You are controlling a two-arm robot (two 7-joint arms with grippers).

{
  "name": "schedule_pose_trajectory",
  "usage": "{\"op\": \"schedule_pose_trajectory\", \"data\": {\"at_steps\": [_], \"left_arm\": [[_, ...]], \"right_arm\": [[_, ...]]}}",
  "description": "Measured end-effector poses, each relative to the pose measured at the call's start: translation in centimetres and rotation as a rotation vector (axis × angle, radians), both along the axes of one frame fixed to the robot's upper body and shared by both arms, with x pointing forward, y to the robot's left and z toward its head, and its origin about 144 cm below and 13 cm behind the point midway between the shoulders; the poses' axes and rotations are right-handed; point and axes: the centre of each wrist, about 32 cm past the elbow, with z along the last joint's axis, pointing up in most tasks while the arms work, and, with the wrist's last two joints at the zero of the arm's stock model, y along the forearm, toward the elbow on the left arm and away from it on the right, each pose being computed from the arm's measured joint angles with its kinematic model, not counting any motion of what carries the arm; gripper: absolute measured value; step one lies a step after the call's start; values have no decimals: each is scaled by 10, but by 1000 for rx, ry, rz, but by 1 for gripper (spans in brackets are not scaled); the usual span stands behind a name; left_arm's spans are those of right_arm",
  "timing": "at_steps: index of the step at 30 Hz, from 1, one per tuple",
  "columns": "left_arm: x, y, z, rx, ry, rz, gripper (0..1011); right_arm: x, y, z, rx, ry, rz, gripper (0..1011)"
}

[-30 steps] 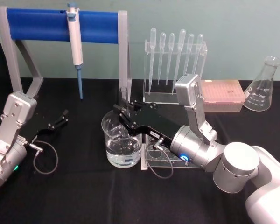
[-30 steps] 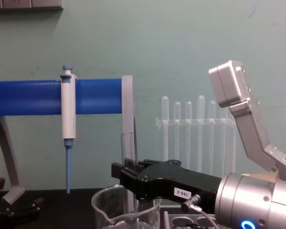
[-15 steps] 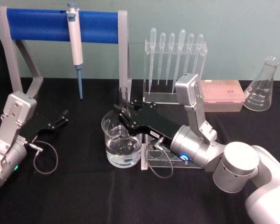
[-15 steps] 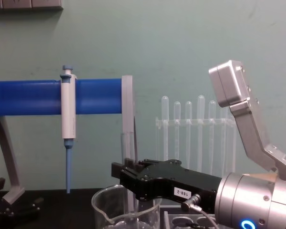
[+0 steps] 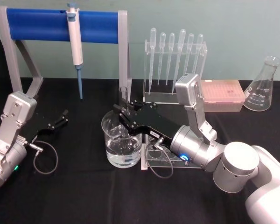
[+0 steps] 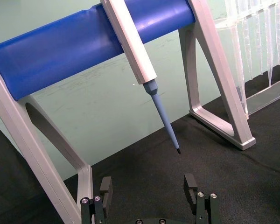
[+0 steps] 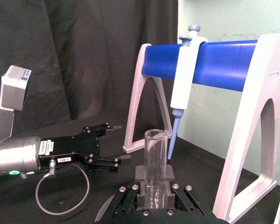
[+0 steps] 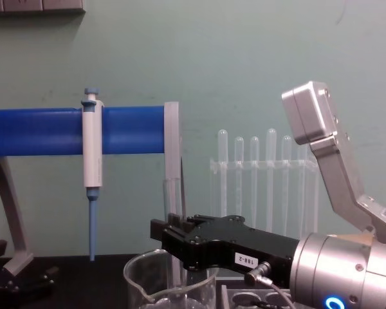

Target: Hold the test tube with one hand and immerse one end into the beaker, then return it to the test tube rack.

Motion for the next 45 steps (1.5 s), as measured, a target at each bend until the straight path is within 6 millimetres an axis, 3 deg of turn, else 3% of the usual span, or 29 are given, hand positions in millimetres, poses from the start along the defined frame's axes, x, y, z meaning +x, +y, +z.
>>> {"op": "schedule_pose_trajectory", "data": {"at_steps": [45], "left_arm": [[0,0,0,0,0,0,1000]], "right_arm": [[0,0,0,0,0,0,226]]}}
